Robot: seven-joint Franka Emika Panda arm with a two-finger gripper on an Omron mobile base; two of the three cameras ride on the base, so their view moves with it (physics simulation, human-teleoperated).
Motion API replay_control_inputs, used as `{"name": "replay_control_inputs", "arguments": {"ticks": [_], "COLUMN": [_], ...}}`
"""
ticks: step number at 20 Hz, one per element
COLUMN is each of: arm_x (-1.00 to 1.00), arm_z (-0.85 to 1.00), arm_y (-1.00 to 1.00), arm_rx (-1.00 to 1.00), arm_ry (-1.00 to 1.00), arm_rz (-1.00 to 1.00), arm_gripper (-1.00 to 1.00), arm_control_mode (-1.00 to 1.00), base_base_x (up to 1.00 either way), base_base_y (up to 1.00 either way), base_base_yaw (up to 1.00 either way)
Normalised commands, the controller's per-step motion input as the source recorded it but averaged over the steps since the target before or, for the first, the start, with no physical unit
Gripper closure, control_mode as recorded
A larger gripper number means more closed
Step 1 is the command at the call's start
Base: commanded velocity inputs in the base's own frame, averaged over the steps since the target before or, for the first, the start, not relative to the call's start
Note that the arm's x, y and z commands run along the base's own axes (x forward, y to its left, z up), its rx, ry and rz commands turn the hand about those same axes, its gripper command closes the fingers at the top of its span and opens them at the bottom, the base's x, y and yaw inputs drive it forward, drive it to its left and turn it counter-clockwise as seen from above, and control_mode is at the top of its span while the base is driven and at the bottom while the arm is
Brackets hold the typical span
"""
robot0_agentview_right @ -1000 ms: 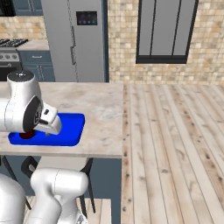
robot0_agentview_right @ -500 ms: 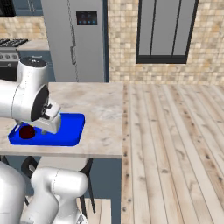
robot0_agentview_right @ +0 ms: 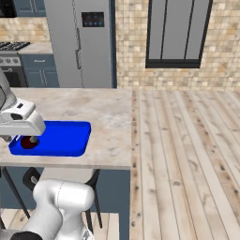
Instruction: There is a tray on the dining counter. Grab the cup, mug, and pitcher and place them on the tray. The pitcher may be placed next to the tray if it cannot fit the tray.
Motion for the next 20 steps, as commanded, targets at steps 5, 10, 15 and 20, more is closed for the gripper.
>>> {"name": "replay_control_inputs", "arguments": {"ticks": [5,10,15,20], "arm_x": [-0.30,-0.42,-0.22,-0.16], "arm_z": [0.02,0.00,0.00,0.00], "arm_y": [-0.01,-0.22,-0.28,-0.25], "arm_rx": [-0.02,0.01,0.05,0.06], "arm_ry": [0.00,0.00,0.00,0.00], "arm_rz": [0.00,0.01,0.04,0.04], "arm_gripper": [-1.00,-1.00,-1.00,-1.00], "arm_control_mode": [-1.00,-1.00,-1.00,-1.00], "base_base_x": [0.00,0.00,0.00,0.00], "base_base_y": [0.00,0.00,0.00,0.00], "base_base_yaw": [0.00,0.00,0.00,0.00]}}
